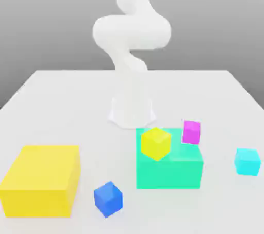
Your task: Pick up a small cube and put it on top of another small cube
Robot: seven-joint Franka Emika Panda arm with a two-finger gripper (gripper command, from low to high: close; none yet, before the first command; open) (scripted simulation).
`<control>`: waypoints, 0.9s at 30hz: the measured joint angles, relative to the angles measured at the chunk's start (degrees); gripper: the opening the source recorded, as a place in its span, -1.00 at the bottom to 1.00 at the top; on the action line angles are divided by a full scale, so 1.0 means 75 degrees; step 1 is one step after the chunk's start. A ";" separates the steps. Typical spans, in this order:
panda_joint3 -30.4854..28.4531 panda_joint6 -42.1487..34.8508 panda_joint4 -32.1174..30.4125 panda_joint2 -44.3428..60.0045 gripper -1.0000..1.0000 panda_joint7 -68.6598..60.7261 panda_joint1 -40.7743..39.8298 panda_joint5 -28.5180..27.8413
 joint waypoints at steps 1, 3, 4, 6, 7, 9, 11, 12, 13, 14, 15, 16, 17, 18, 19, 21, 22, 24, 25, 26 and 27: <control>0.0088 0.0146 -0.0097 0.0300 0.00 -0.0181 0.0177 0.0006; 0.0252 0.0420 -0.0282 0.0870 0.00 -0.0513 0.0524 0.0001; 0.0337 0.0556 -0.0372 0.1148 0.00 -0.0675 0.0692 -0.0001; 0.0526 0.0827 -0.0553 0.1700 0.00 -0.1004 0.1006 0.0001; 0.0625 0.0962 -0.0643 0.1975 0.00 -0.1165 0.1159 -0.0001; 0.0831 0.1231 -0.0822 0.2525 0.00 -0.1480 0.1461 -0.0016; 0.1047 0.1500 -0.1002 0.3076 0.00 -0.1783 0.1754 -0.0046; 0.1159 0.1634 -0.1092 0.3351 0.00 -0.1929 0.1897 -0.0069; 0.1276 0.1768 -0.1181 0.3628 0.00 -0.2072 0.2035 -0.0098; 0.1393 0.1903 -0.1271 0.3905 0.00 -0.2208 0.2172 -0.0134; 0.1520 0.2037 -0.1360 0.4183 0.00 -0.2340 0.2295 -0.0177; 0.1644 0.2170 -0.1450 0.4462 0.00 -0.2463 0.2418 -0.0232; 0.1767 0.2304 -0.1539 0.4743 0.00 -0.2577 0.2588 -0.0299; 0.1879 0.2436 -0.1628 0.5026 0.00 -0.2681 0.2832 -0.0381; 0.1967 0.2568 -0.1717 0.5310 0.00 -0.2775 0.3021 -0.0476; 0.2087 0.2830 -0.1894 0.5881 0.00 -0.2942 0.3356 -0.0697; 0.2148 0.2959 -0.1981 0.6169 0.00 -0.3012 0.3472 -0.0825; 0.2124 0.3279 -0.2050 0.6746 0.00 -0.2961 0.3666 -0.1180; 0.2015 0.3471 -0.2023 0.7029 0.00 -0.2834 0.3770 -0.1396; 0.1854 0.3677 -0.1980 0.7310 0.00 -0.2692 0.3905 -0.1610; 0.1667 0.3888 -0.1929 0.7587 0.00 -0.2547 0.4058 -0.1816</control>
